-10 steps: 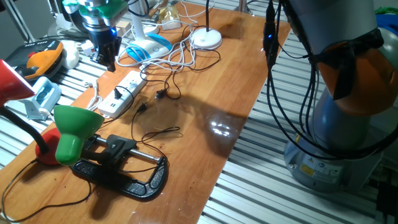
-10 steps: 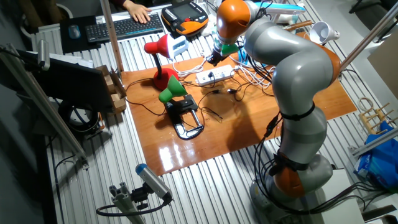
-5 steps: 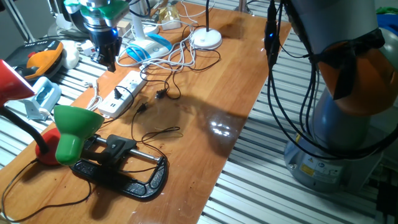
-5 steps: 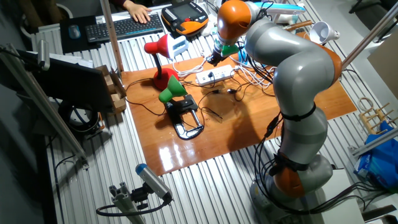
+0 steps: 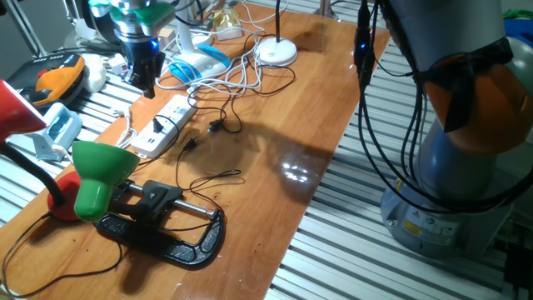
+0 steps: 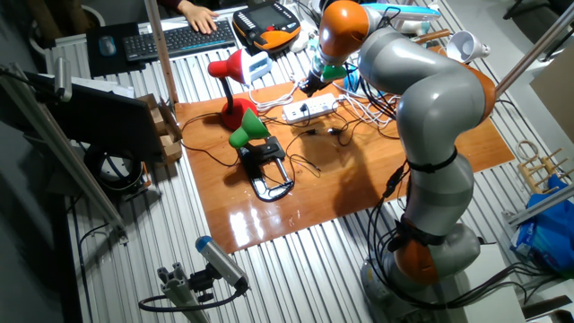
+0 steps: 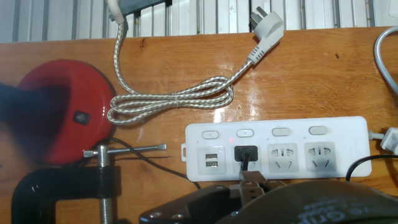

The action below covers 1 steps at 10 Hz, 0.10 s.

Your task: Plug in the power cord of the desk lamp, turn on the socket, and light up the desk lamp

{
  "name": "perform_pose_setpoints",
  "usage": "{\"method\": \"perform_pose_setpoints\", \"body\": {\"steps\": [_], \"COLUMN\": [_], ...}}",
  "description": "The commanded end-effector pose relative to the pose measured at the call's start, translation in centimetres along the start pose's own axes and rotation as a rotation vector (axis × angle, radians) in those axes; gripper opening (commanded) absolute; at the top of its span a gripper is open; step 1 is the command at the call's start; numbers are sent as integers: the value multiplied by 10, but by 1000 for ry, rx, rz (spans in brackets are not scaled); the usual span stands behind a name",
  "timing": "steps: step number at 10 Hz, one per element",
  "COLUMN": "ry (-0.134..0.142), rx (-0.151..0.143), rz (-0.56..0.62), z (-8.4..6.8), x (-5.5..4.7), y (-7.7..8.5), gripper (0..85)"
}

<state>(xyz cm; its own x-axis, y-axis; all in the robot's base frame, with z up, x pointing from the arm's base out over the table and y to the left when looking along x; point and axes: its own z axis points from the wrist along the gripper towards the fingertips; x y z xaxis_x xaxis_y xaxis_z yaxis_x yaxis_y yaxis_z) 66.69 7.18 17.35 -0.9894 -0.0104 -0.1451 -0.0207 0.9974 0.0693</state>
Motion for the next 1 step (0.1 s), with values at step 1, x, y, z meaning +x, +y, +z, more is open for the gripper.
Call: {"method": "perform_pose_setpoints", "body": {"steps": [1], "ry": [0], "rx": [0], "rz": [2], "z": [0], "x": [0], "y": [0], "gripper": [0]}}
